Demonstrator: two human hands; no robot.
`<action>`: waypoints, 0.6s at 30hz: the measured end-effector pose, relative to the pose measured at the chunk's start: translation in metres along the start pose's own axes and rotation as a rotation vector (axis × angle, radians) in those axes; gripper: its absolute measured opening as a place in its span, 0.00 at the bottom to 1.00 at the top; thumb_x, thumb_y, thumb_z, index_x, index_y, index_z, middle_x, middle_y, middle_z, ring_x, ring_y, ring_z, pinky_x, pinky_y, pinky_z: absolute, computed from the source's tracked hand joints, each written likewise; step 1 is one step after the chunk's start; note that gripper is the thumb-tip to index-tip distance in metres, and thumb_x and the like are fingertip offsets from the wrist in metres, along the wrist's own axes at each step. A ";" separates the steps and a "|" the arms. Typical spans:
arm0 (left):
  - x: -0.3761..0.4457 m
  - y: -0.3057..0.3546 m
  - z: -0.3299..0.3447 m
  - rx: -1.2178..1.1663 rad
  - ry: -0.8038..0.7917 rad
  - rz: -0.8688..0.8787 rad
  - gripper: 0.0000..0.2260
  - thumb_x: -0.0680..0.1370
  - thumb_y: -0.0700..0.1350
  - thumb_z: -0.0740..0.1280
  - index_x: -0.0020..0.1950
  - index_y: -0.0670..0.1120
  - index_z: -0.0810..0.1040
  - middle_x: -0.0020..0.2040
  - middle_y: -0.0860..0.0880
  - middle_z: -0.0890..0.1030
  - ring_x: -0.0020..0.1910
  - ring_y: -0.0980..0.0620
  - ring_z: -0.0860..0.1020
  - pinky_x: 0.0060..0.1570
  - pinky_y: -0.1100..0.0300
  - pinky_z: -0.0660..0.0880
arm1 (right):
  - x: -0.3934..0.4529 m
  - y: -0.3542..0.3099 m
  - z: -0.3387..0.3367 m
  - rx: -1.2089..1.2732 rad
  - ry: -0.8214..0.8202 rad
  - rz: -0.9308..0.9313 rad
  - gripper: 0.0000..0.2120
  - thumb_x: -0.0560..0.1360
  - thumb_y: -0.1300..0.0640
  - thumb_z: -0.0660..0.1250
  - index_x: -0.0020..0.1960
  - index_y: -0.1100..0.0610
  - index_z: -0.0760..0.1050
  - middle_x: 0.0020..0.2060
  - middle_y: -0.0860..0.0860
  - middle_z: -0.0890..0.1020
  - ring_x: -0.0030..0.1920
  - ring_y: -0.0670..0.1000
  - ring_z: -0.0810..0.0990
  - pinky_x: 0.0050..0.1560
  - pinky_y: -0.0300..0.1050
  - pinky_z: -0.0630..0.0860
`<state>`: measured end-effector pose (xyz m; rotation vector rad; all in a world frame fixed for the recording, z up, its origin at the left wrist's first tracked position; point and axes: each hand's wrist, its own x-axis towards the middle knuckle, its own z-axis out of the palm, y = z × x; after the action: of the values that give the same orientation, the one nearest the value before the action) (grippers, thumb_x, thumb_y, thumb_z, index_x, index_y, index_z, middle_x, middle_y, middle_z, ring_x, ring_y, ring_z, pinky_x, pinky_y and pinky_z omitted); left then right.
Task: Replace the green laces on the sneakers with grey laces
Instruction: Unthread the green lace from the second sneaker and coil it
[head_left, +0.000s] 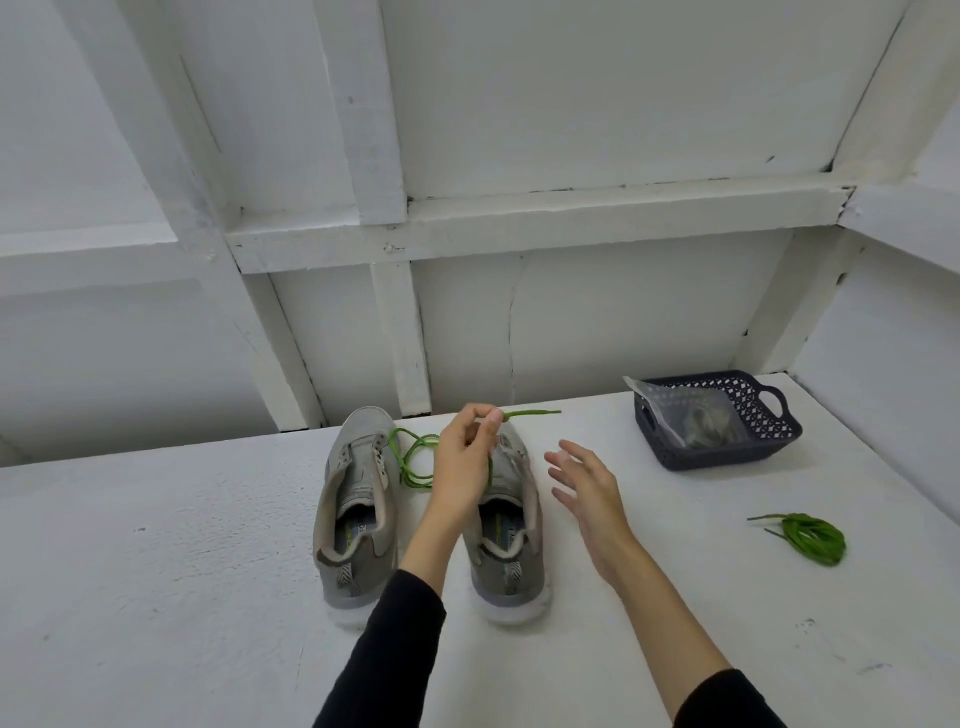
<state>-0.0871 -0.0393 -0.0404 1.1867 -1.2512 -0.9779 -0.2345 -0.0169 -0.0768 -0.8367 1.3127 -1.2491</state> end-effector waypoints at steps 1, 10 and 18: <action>-0.002 0.002 0.005 0.004 0.004 -0.004 0.10 0.82 0.46 0.63 0.47 0.42 0.78 0.29 0.55 0.69 0.27 0.59 0.64 0.28 0.67 0.61 | -0.001 -0.006 -0.007 0.046 0.023 -0.007 0.12 0.81 0.57 0.61 0.64 0.54 0.74 0.58 0.53 0.80 0.58 0.51 0.78 0.59 0.48 0.75; -0.025 0.017 0.080 -0.092 -0.150 -0.035 0.08 0.81 0.46 0.64 0.45 0.44 0.77 0.30 0.53 0.68 0.27 0.61 0.64 0.28 0.69 0.62 | -0.010 -0.050 -0.070 0.295 0.089 -0.025 0.10 0.80 0.54 0.63 0.55 0.57 0.80 0.44 0.49 0.80 0.43 0.48 0.73 0.43 0.41 0.69; -0.028 0.011 0.141 0.009 -0.255 -0.088 0.09 0.81 0.50 0.64 0.46 0.47 0.79 0.32 0.56 0.74 0.31 0.56 0.69 0.32 0.64 0.66 | -0.004 -0.061 -0.128 0.423 0.143 -0.105 0.07 0.81 0.59 0.61 0.48 0.57 0.77 0.41 0.49 0.81 0.44 0.47 0.76 0.45 0.40 0.70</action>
<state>-0.2311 -0.0256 -0.0425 1.1580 -1.4124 -1.2193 -0.3693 0.0008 -0.0352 -0.5264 1.0674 -1.6228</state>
